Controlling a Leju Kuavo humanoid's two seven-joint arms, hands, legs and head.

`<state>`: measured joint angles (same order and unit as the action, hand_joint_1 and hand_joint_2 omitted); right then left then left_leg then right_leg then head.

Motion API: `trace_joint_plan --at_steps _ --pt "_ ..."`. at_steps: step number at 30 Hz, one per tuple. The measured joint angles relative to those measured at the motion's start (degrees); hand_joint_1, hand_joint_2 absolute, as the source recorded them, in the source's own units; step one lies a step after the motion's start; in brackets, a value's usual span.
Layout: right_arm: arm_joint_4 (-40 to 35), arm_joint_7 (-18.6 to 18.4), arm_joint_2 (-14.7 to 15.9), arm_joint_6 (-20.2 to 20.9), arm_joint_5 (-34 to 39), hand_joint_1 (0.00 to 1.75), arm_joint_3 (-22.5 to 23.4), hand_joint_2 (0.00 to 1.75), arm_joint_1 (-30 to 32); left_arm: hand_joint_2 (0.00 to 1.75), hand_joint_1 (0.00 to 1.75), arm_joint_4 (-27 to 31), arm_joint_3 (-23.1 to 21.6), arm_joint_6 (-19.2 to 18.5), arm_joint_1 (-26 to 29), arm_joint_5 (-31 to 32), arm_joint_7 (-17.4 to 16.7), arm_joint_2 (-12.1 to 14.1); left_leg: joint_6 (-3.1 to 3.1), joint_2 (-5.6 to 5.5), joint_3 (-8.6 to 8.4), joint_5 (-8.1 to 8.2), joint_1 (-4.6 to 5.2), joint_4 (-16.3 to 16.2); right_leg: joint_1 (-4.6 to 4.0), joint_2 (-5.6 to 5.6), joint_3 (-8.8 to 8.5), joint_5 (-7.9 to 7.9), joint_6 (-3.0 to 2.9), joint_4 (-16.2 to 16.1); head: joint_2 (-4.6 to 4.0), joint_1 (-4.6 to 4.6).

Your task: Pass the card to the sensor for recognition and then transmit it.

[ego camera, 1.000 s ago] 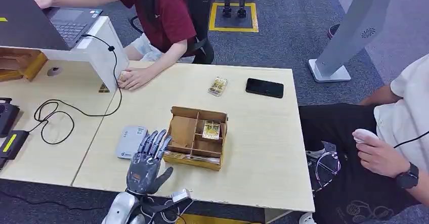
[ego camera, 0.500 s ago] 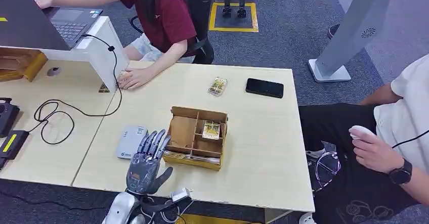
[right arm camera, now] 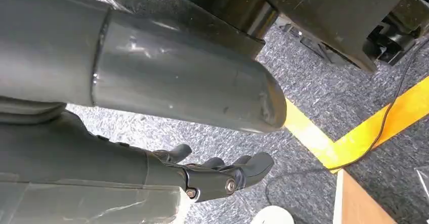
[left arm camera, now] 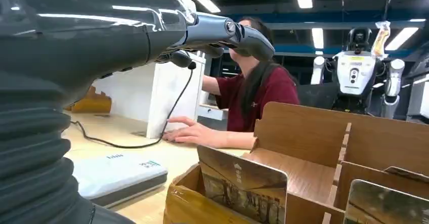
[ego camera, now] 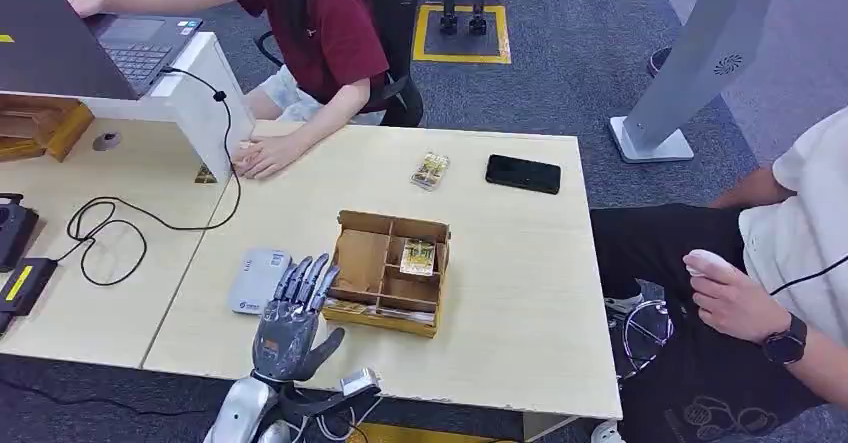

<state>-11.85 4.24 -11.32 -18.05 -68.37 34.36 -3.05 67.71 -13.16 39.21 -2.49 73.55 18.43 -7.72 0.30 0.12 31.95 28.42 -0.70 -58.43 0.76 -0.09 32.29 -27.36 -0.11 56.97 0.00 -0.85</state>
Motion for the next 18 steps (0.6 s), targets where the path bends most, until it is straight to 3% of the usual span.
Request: trace_joint_plan --at_steps 18 --pt "0.0 -0.46 -0.79 -0.79 0.0 0.0 -0.42 0.0 -0.57 1.75 0.0 -2.27 0.0 0.0 -0.73 -0.13 -0.07 -0.55 0.0 0.0 0.0 0.0 0.0 0.0 0.0 0.0 0.0 0.0 0.0 0.0 0.0 0.02"
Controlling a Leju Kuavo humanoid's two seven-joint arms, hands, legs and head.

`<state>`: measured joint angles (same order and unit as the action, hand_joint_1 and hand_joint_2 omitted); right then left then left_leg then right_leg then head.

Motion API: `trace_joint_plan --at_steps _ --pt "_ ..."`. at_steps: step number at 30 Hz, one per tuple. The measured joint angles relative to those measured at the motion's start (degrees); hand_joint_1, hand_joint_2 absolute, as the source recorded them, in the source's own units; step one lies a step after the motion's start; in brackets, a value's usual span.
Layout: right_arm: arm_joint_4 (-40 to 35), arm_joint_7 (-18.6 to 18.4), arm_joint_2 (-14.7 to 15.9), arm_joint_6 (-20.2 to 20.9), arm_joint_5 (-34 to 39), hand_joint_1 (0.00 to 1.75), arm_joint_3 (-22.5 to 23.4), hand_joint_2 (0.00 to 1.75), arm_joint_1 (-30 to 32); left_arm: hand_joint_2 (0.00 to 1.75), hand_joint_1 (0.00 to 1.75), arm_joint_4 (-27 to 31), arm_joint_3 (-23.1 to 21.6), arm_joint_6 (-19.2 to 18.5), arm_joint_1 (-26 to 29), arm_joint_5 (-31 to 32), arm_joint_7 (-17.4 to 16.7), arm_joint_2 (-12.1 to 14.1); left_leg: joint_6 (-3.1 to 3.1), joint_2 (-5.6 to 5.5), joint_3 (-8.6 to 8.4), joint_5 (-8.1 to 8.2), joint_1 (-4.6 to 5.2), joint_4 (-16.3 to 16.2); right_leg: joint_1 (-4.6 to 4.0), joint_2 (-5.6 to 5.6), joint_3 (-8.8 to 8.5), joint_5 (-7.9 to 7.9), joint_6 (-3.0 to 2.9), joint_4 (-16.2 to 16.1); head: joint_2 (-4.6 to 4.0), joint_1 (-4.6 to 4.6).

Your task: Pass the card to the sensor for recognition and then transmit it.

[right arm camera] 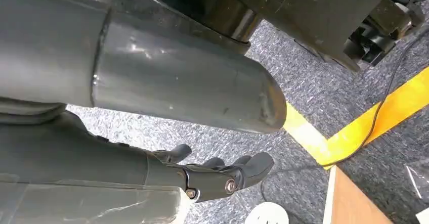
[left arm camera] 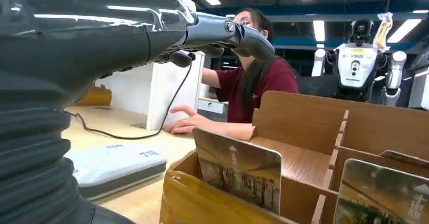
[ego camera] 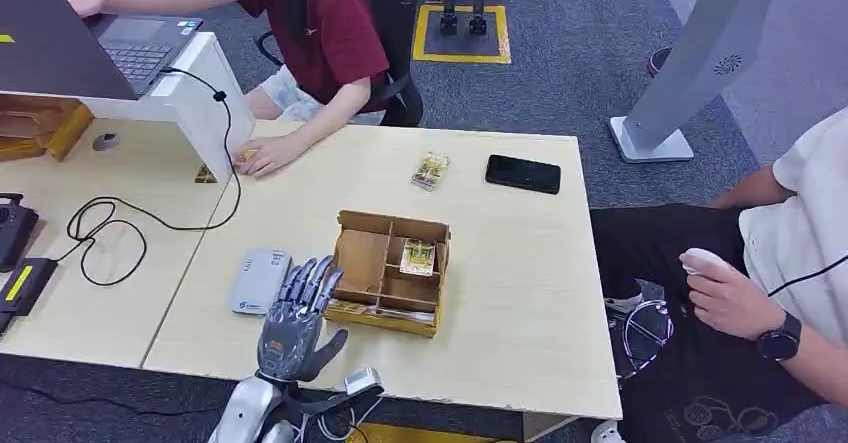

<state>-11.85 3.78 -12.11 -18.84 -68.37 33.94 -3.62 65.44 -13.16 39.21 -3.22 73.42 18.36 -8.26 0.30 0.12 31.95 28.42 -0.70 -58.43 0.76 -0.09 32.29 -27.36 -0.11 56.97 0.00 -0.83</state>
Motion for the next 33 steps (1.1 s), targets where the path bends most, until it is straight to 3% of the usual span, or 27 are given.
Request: trace_joint_plan --at_steps 23,24,25,33 --pt "0.0 0.26 -0.18 0.02 0.0 0.0 -0.09 0.0 -0.01 1.75 0.0 -1.42 0.41 0.0 -0.06 0.37 0.85 -0.63 0.0 0.0 0.0 0.0 0.0 0.0 0.0 0.0 0.0 0.0 0.0 0.0 0.0 -0.02" --pt "0.0 0.26 -0.18 0.02 0.0 0.0 -0.11 0.0 -0.02 1.75 1.13 -1.44 0.46 0.0 -0.07 0.35 0.85 -0.66 0.0 0.0 0.0 0.0 0.0 0.0 0.0 0.0 0.0 0.0 0.0 0.0 0.0 -0.02" --pt "0.0 0.22 -0.2 0.02 0.0 0.0 -0.13 0.0 -0.02 1.75 1.75 -1.49 0.48 0.0 -0.08 0.28 0.94 -0.7 0.0 0.0 0.0 0.0 0.0 0.0 0.0 0.0 0.0 0.0 0.0 0.0 0.0 -0.02" --pt "0.0 0.07 -0.2 0.02 0.0 0.0 -0.55 0.0 -0.03 1.75 1.75 -2.54 0.98 0.0 -0.28 -0.63 1.36 -0.81 0.0 0.0 0.0 0.0 0.0 0.0 0.0 0.0 0.0 0.0 0.0 0.0 0.0 -0.02"
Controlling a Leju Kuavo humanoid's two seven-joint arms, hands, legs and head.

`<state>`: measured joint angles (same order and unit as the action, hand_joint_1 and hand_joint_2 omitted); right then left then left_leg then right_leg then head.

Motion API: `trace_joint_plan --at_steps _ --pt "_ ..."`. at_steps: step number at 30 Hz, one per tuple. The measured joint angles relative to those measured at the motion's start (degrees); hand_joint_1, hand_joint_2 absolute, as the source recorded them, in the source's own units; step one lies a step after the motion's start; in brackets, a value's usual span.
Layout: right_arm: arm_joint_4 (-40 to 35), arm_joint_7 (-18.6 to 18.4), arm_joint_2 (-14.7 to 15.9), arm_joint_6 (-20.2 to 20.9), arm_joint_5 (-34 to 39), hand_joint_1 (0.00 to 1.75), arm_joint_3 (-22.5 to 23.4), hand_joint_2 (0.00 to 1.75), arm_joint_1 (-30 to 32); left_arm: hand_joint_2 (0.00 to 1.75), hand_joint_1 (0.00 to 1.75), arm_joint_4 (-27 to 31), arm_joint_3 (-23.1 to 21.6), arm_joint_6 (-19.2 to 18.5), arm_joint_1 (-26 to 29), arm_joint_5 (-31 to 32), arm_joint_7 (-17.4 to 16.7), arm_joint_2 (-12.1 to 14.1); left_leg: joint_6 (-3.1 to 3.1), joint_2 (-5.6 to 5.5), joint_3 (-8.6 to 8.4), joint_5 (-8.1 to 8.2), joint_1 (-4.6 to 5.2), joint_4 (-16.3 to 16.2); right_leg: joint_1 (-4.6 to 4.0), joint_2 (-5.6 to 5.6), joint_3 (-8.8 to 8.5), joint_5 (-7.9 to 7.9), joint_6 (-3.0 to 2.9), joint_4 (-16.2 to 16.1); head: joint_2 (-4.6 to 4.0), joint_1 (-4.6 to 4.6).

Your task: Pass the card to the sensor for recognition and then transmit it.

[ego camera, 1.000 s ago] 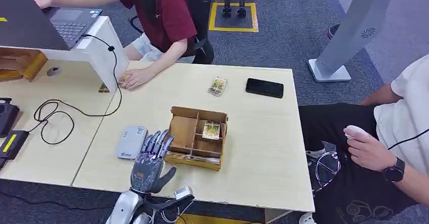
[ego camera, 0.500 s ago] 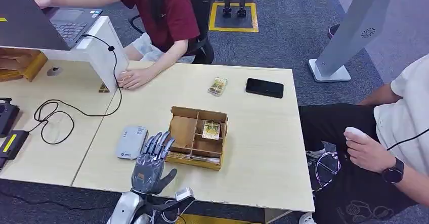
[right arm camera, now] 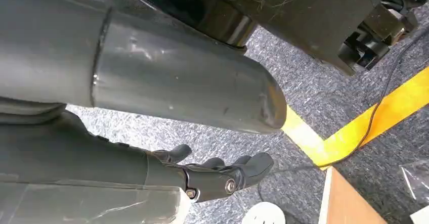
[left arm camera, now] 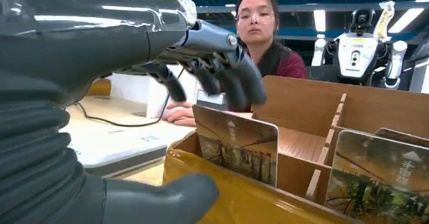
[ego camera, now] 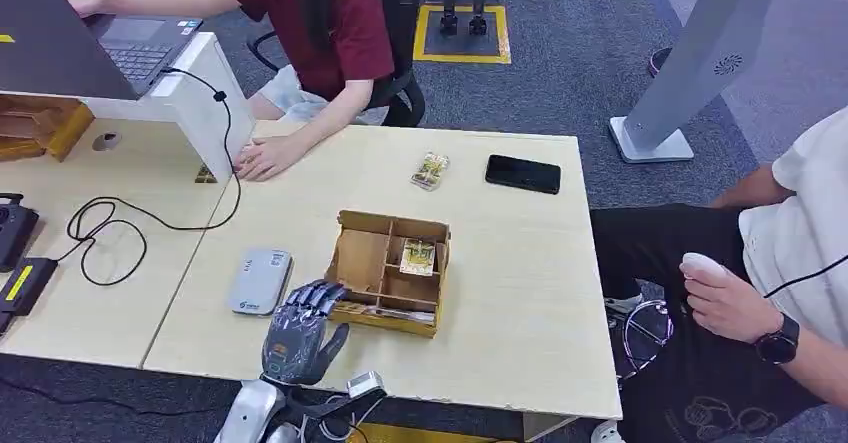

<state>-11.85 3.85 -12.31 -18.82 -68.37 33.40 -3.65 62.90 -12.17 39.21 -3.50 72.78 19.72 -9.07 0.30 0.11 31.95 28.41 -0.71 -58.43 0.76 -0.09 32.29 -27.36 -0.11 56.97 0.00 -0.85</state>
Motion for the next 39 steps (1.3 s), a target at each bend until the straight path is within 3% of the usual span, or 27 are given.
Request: trace_joint_plan --at_steps 22,27,30,35,39 --pt "0.0 0.0 0.0 0.02 0.0 0.0 -0.55 0.0 -0.01 1.75 1.75 -0.98 0.31 0.0 -0.76 -1.44 0.13 -0.02 0.0 0.0 0.0 0.0 0.0 0.0 0.0 0.0 0.0 0.0 0.0 0.0 0.0 0.0" --pt "0.0 -0.07 0.0 0.02 0.0 0.0 -0.55 0.0 0.0 1.75 1.75 -0.53 0.24 -0.13 -0.85 -5.83 1.01 0.07 0.0 0.01 -0.01 0.0 0.0 -0.01 0.0 0.0 0.0 0.0 0.0 0.0 0.0 0.0" --pt "0.0 -0.07 0.0 0.02 0.0 0.0 -0.55 0.0 0.02 1.75 1.75 4.18 -1.42 -2.66 -1.45 -8.56 -1.9 1.33 0.02 -0.03 -0.01 -0.03 -0.01 -0.02 -0.01 0.01 0.0 0.01 0.0 0.01 0.0 0.0" --pt "0.0 0.35 0.0 0.02 0.0 0.0 -0.55 0.0 0.04 1.75 1.75 15.5 -3.58 -9.73 -5.27 -13.14 -5.01 6.45 0.04 -0.03 -0.01 -0.07 -0.03 -0.02 -0.02 0.0 0.0 0.02 -0.03 0.05 0.0 0.0" --pt "0.0 0.42 0.0 0.02 0.0 0.0 -0.52 0.0 0.04 1.75 1.75 20.28 -3.76 -10.77 -6.78 -13.64 -5.33 8.92 0.07 -0.02 -0.02 -0.09 -0.02 -0.02 -0.02 0.0 0.0 0.02 -0.03 0.06 0.0 0.0"
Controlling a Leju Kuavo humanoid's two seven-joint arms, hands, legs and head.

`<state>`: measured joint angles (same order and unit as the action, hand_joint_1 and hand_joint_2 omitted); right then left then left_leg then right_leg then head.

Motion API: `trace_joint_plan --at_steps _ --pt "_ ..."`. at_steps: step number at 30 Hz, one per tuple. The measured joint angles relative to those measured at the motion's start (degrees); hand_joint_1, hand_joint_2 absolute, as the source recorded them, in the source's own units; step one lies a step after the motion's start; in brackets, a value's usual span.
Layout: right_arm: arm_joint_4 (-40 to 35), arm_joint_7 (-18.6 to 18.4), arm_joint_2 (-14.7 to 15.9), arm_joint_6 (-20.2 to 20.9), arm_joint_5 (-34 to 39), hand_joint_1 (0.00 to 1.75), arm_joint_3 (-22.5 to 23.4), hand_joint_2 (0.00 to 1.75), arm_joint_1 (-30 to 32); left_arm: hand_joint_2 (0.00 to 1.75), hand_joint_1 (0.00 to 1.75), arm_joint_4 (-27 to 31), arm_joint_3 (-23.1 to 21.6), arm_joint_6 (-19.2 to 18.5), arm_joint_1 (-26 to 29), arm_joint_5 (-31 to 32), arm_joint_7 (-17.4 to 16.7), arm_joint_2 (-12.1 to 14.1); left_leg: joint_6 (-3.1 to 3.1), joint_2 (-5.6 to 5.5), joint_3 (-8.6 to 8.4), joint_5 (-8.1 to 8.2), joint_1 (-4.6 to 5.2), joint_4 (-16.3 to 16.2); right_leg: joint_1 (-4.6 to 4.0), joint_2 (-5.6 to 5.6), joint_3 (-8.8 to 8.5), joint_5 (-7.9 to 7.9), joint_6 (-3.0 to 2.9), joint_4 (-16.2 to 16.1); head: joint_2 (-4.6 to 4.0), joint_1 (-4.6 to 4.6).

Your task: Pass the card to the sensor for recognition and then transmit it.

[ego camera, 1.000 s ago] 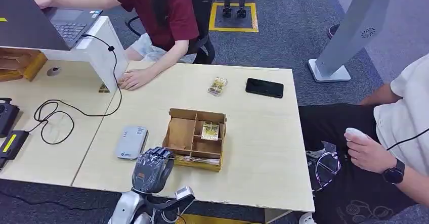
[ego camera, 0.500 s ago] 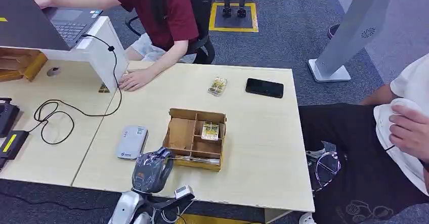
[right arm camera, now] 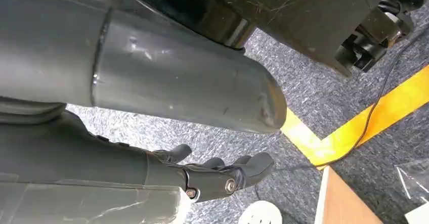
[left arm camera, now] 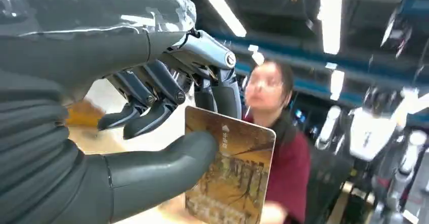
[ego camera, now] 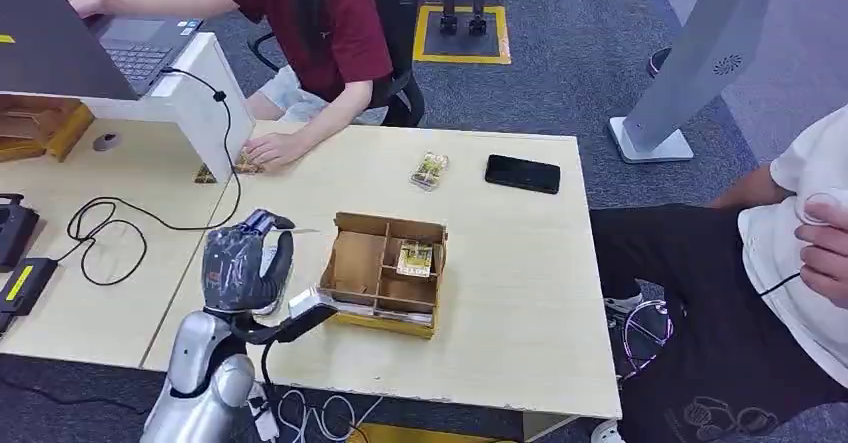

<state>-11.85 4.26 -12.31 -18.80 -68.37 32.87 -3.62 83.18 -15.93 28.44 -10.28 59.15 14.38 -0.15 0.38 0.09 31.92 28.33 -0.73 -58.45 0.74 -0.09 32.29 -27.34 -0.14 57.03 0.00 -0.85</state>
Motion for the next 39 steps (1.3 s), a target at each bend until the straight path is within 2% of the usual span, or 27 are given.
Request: trace_joint_plan --at_steps 11,19,24,31,35,39 --pt "0.0 0.02 0.0 0.0 0.0 0.0 0.0 0.0 -0.01 1.75 1.75 3.5 -0.53 0.46 -0.09 0.64 0.02 1.93 -0.01 0.0 0.01 0.01 0.02 0.0 0.01 0.0 0.0 0.0 0.0 -0.03 0.0 0.0" --pt "0.0 -0.02 0.0 -0.02 0.0 0.0 0.0 0.0 0.0 1.75 1.75 5.38 0.77 -0.68 -3.38 0.29 -1.62 5.2 0.04 -0.01 0.0 -0.02 -0.01 0.0 0.0 0.0 0.0 0.0 -0.01 0.0 0.0 -0.02" --pt "0.0 0.04 0.0 0.0 0.0 0.0 -0.02 0.0 -0.03 1.75 1.75 5.21 1.24 -0.7 -5.53 1.71 -3.02 5.23 0.04 -0.03 0.03 -0.03 -0.01 0.0 -0.01 0.01 0.0 0.0 0.0 0.0 0.0 0.02" --pt "0.0 0.11 0.0 0.02 0.0 0.0 0.0 0.0 -0.05 1.75 1.75 4.59 1.77 -0.81 -7.77 2.16 -3.3 5.23 0.03 -0.03 0.02 -0.02 0.01 -0.02 0.01 0.01 0.0 0.01 0.0 -0.01 0.0 0.0" --pt "0.0 -0.44 0.0 0.9 0.0 0.0 -0.33 0.0 -0.15 1.75 1.75 2.14 2.89 0.5 -9.93 6.67 -7.78 4.7 0.04 -0.03 0.01 -0.03 0.0 -0.02 0.01 0.01 0.02 0.01 0.0 -0.01 0.0 0.0" --pt "0.0 -0.87 0.0 1.4 0.0 0.0 -1.29 0.0 -0.69 1.75 1.75 -5.4 4.85 3.81 -14.92 12.53 -11.02 3.34 0.04 -0.03 0.01 -0.08 0.0 -0.02 0.0 0.01 0.01 0.06 -0.02 0.0 0.0 0.0"
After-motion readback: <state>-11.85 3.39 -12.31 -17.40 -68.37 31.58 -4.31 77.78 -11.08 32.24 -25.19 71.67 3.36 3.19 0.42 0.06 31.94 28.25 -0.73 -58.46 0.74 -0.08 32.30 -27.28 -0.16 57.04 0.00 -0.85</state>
